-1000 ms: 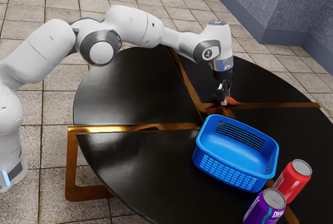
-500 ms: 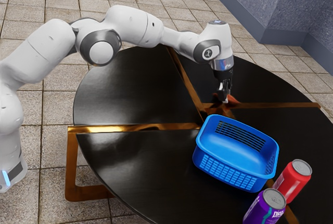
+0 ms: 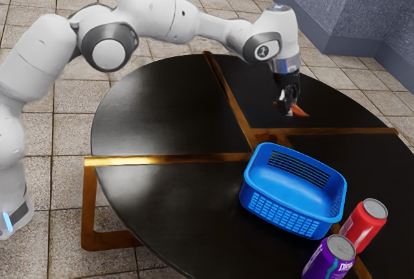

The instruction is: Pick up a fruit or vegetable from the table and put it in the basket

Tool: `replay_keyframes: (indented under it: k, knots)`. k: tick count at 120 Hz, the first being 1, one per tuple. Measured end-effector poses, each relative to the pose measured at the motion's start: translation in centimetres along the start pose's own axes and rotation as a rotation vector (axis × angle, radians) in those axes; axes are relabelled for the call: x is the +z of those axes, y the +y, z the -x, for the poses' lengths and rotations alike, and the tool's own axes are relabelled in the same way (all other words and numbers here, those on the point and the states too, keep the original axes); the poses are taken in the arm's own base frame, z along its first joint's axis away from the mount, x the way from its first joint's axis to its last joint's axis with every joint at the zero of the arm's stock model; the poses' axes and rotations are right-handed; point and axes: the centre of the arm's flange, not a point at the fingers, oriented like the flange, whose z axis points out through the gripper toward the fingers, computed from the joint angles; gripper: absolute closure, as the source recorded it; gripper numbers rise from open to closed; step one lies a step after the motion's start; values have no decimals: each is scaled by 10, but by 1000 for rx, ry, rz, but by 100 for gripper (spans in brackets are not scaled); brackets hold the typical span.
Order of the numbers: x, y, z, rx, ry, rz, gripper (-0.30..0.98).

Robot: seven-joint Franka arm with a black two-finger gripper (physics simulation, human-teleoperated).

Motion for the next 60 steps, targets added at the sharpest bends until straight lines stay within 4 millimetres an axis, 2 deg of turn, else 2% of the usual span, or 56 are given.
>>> replay_keyframes:
  k: [10, 23, 49, 54, 60]
  knots:
    - [-41, -51, 26, 70, 13, 8, 54]
    - [-80, -120, 51, 154, 9, -3, 54]
    - [-95, -257, 128, 354, -44, -68, 54]
    - [-97, -274, 136, 375, -52, -76, 54]
    - [-98, -286, 141, 386, -56, -82, 54]
